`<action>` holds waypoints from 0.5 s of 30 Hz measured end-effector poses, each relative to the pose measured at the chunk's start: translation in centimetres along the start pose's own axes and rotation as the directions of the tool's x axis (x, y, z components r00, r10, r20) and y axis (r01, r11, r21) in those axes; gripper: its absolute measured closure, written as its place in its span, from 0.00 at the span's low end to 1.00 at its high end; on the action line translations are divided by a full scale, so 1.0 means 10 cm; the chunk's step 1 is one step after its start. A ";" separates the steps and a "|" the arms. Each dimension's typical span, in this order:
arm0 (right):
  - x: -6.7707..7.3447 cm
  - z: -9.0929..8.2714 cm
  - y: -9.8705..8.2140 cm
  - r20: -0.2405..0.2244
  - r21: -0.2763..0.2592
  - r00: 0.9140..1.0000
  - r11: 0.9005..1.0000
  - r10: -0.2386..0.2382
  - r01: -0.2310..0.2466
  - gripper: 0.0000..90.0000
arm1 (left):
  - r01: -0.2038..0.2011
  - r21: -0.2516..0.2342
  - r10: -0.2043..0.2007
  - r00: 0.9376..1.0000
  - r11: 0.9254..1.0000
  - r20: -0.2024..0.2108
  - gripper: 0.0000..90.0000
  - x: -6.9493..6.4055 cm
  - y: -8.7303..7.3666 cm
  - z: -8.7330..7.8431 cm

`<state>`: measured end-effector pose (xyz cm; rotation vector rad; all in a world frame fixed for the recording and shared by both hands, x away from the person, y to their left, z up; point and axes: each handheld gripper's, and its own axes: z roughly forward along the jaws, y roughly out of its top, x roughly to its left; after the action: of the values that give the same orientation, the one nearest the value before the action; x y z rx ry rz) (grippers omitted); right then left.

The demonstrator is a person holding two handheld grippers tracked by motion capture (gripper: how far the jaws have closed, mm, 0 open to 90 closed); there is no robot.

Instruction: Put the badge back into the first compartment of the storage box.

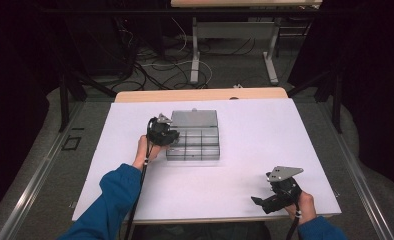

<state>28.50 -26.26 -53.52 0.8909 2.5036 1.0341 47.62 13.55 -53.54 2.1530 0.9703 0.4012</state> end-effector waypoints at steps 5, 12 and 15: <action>0.00 0.00 0.00 -0.003 -0.002 1.000 1.000 0.001 -0.001 0.01 | 0.014 -0.033 -0.014 1.000 0.999 -0.023 0.80 -0.01 0.01 -0.04; 0.01 0.00 0.00 0.001 -0.006 1.000 1.000 0.009 -0.009 0.01 | -0.023 -0.040 0.020 0.998 0.999 -0.057 0.63 -0.04 0.04 -0.13; 0.01 -0.01 0.00 -0.002 -0.009 1.000 1.000 0.010 -0.010 0.01 | -0.016 -0.028 0.014 0.999 0.999 -0.047 0.50 -0.05 0.03 -0.15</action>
<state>28.38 -26.27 -53.51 0.9007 2.4967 1.0494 46.63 13.76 -52.22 2.1347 0.9690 0.4718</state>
